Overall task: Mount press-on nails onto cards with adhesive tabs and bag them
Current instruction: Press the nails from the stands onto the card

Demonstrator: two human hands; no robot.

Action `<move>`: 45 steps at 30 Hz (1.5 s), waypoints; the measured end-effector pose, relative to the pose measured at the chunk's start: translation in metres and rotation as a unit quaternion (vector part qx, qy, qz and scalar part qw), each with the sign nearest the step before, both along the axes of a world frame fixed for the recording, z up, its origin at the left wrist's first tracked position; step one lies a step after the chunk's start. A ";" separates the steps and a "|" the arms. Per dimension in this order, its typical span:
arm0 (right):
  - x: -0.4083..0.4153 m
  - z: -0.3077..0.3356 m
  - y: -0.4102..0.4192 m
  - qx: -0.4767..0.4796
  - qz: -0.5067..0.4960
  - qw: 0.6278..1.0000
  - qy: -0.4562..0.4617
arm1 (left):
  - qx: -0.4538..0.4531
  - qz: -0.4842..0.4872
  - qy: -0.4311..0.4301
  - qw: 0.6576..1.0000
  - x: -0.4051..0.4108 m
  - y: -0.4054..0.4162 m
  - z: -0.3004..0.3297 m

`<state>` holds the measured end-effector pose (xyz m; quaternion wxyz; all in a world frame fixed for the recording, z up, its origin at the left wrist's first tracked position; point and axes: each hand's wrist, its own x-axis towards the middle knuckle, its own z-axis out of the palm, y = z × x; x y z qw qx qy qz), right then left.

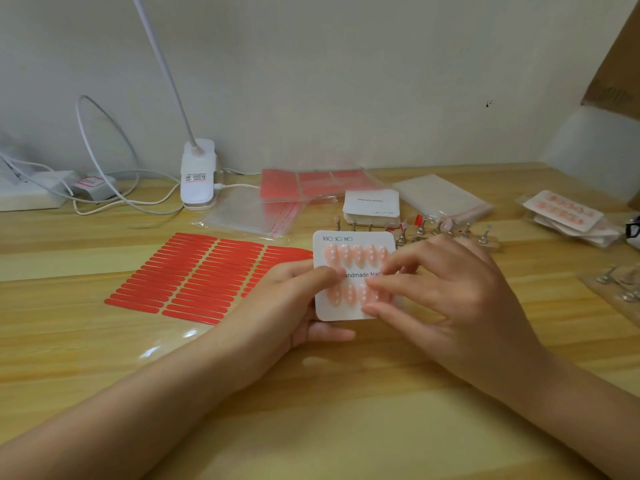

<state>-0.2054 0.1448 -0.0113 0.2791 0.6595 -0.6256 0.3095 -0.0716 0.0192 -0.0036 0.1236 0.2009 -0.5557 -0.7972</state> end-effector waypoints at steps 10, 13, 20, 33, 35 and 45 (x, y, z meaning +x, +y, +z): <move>0.001 -0.005 -0.003 -0.017 0.005 0.996 0.089 | 0.012 0.001 -0.013 1.000 -0.002 0.001 0.002; 0.001 -0.007 -0.004 -0.011 0.011 0.999 0.028 | 0.010 -0.002 -0.017 1.000 -0.002 0.001 0.001; 0.001 -0.008 -0.004 -0.004 0.031 0.999 -0.012 | 0.013 0.006 -0.017 1.000 -0.002 0.001 0.000; 0.002 -0.004 0.000 0.025 0.033 0.999 -0.003 | 0.000 -0.011 -0.016 1.000 -0.003 0.000 0.000; 0.003 -0.001 0.000 0.028 0.027 0.999 0.025 | -0.004 -0.017 -0.017 1.000 -0.003 0.000 0.000; 0.015 0.005 0.000 0.051 -0.017 0.983 0.176 | -0.048 -0.049 -0.011 0.998 0.000 -0.003 -0.002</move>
